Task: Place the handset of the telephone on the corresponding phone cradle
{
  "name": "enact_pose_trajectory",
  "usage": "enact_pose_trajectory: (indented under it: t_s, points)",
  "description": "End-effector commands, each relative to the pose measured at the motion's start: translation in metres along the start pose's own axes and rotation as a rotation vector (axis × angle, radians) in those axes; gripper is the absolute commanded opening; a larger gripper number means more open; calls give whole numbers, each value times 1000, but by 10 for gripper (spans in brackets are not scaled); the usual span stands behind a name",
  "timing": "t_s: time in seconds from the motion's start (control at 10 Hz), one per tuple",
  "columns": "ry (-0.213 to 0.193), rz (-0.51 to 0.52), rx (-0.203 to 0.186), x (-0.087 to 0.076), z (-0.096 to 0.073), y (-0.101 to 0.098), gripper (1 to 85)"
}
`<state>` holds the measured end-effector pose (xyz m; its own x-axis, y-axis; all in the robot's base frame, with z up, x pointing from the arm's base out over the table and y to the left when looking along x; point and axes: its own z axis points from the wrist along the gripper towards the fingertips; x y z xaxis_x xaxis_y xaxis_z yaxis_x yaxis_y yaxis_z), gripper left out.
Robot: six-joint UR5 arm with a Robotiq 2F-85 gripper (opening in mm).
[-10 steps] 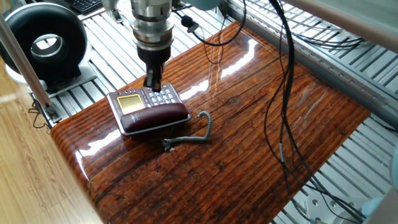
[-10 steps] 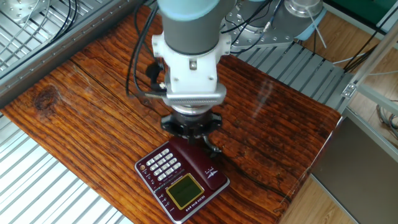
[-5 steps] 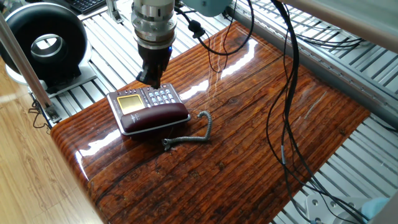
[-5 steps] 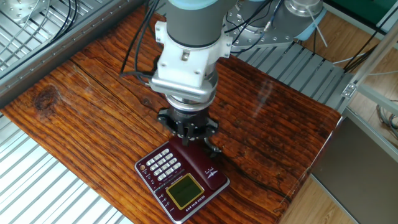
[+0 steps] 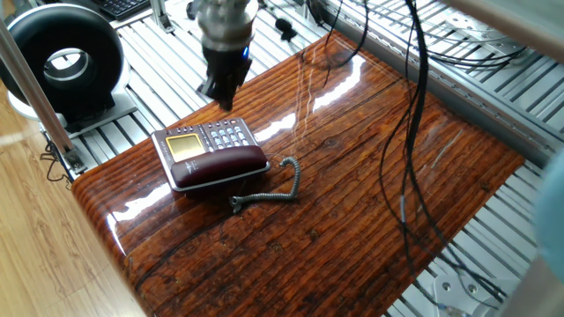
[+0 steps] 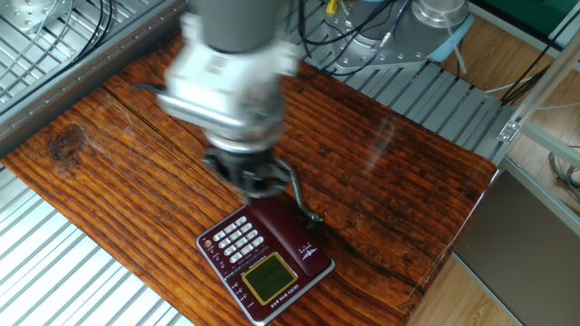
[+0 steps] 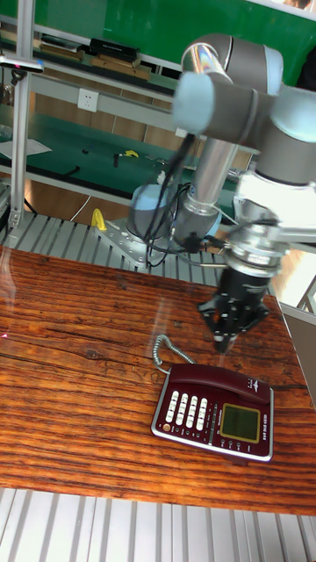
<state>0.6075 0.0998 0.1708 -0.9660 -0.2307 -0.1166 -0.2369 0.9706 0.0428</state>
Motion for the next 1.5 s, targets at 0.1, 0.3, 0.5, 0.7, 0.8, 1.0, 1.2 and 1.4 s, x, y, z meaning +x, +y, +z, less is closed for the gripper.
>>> enact_pose_trajectory:
  t_s: [0.1, 0.3, 0.5, 0.7, 0.8, 1.0, 1.2, 1.4]
  points:
    - [-61, 176, 82, -7, 13, -114, 10]
    - [-35, 217, 45, 19, 26, -122, 10]
    - [-80, 226, 70, 19, 20, -130, 10]
    - [-53, 198, 80, 39, 24, -138, 10]
    - [-43, 211, 53, 46, 24, -125, 10]
    - [-42, 241, 82, 48, 25, -124, 10]
    - [-92, 240, 94, 36, 29, -128, 10]
    - [-94, 255, 95, 34, 33, -124, 10]
